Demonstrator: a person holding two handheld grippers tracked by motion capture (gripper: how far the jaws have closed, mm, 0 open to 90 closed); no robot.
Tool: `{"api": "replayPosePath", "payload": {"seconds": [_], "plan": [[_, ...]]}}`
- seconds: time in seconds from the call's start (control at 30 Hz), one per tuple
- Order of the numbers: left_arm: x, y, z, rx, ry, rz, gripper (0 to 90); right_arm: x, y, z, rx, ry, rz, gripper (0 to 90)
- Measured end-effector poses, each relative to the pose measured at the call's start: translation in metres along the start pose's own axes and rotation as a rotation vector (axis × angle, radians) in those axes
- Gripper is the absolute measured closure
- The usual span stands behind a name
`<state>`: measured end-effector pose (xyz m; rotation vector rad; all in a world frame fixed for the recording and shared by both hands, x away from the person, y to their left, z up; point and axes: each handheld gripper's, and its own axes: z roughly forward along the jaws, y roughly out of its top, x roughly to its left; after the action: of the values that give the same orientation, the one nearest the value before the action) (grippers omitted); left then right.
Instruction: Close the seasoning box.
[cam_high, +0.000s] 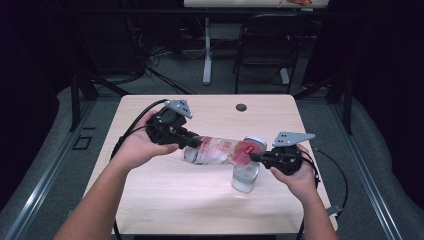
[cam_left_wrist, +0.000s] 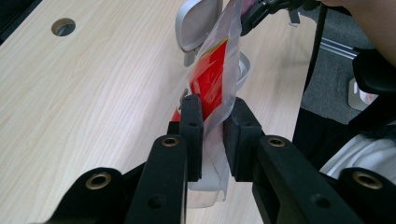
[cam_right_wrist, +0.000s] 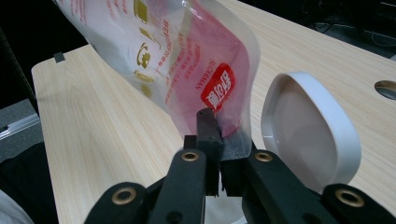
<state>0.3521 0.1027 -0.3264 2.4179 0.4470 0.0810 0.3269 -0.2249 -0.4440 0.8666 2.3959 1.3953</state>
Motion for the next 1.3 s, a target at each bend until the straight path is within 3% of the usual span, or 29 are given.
{"api": "replayPosePath", "payload": {"seconds": [1.3], "plan": [[0.0007,0.0012,0.0007,-0.011,-0.005,0.0,79.3,-0.0021,-0.0015,0.0004,0.002,0.002,0.004,88.5]]}}
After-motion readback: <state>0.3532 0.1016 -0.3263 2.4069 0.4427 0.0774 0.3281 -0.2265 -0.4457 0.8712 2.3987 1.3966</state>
